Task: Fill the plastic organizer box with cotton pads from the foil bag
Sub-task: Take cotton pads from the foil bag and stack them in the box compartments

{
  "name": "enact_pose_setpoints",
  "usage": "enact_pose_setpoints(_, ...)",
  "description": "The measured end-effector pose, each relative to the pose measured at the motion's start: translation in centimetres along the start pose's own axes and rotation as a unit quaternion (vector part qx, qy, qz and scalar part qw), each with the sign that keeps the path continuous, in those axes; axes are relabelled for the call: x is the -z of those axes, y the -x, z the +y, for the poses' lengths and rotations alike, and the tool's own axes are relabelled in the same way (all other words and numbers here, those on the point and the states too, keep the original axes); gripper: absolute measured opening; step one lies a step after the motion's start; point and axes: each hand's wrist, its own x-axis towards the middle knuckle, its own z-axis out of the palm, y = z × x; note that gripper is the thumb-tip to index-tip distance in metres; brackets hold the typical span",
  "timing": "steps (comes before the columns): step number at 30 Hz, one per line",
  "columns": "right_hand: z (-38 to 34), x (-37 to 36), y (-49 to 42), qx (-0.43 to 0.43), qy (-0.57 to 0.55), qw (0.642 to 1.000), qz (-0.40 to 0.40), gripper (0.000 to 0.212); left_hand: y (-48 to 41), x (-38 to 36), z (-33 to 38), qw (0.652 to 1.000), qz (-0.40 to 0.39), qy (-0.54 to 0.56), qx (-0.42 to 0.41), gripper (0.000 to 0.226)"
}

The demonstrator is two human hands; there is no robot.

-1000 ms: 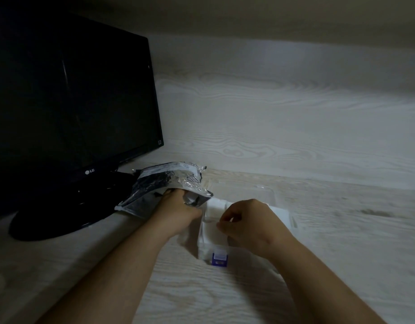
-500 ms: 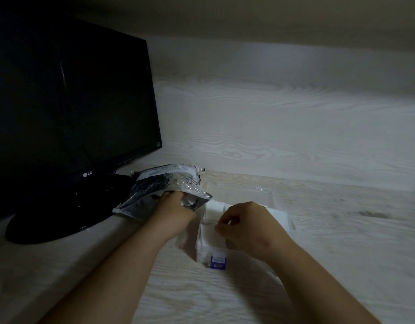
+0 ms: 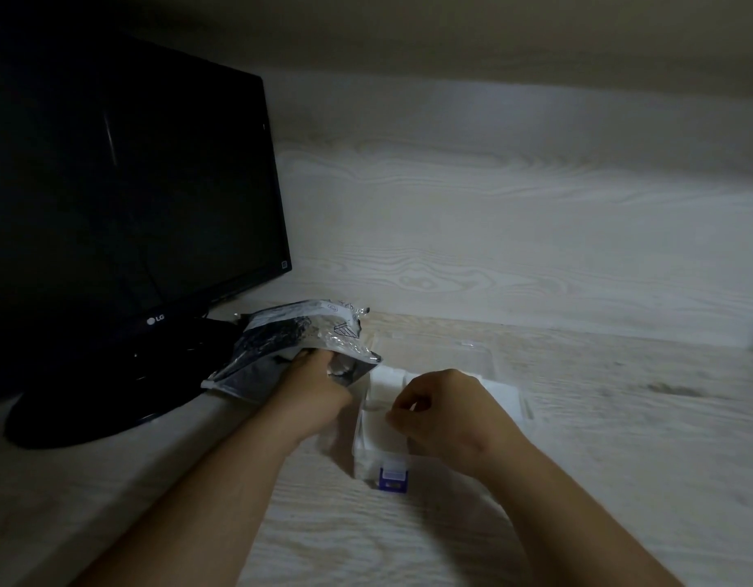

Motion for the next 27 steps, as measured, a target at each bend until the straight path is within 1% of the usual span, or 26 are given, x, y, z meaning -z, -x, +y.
enact_pose_setpoints(3, -0.04, 0.03, 0.04, -0.003, -0.001, 1.000, -0.003, 0.009, -0.05, 0.01, -0.10, 0.999, -0.023, -0.011, 0.023, 0.067)
enact_pose_setpoints(4, -0.06, 0.00, 0.05, -0.004, -0.001, 1.000, -0.003, 0.009, -0.04, -0.02, -0.21, 0.999, -0.029, -0.015, 0.028, 0.067)
enact_pose_setpoints(6, -0.09, -0.01, 0.01, -0.004, -0.004, 1.000, -0.003, 0.009, -0.07, -0.06, -0.23, 0.999, -0.025, -0.019, 0.026, 0.060)
enact_pose_setpoints(9, -0.13, 0.01, 0.00, -0.006, -0.006, 1.000, -0.002, 0.008, -0.24, -0.13, -0.25, 1.000, 0.005, -0.020, 0.012, 0.046)
enact_pose_setpoints(12, -0.09, 0.01, 0.05, -0.006, -0.005, 1.000, -0.002, 0.009, -0.07, -0.17, -0.08, 1.000, 0.022, -0.005, 0.008, 0.050)
enact_pose_setpoints(16, -0.08, -0.06, 0.06, -0.006, -0.003, 1.000, 0.001, 0.009, -0.14, -0.10, -0.23, 0.999, -0.020, 0.017, 0.032, 0.052)
enact_pose_setpoints(18, -0.14, -0.06, 0.06, -0.007, -0.003, 1.000, 0.000, 0.009, -0.26, -0.10, -0.34, 0.999, -0.024, 0.013, 0.035, 0.053)
enact_pose_setpoints(20, -0.16, -0.03, 0.08, -0.007, -0.005, 1.000, -0.002, 0.008, -0.26, -0.26, -0.29, 1.000, -0.007, 0.014, 0.023, 0.050)
enact_pose_setpoints(21, -0.13, -0.02, 0.10, -0.006, -0.004, 1.000, -0.001, 0.008, -0.19, -0.35, -0.18, 1.000, 0.009, 0.009, 0.017, 0.045)
enact_pose_setpoints(25, -0.14, 0.01, 0.09, -0.002, 0.004, 1.000, 0.003, 0.009, -0.14, -0.03, 0.27, 0.990, 0.110, -0.088, -0.008, 0.015)
enact_pose_setpoints(27, -0.13, -0.02, 0.03, 0.001, 0.004, 1.000, 0.004, 0.009, -0.20, 0.28, 0.34, 0.984, 0.150, -0.100, -0.002, 0.011)
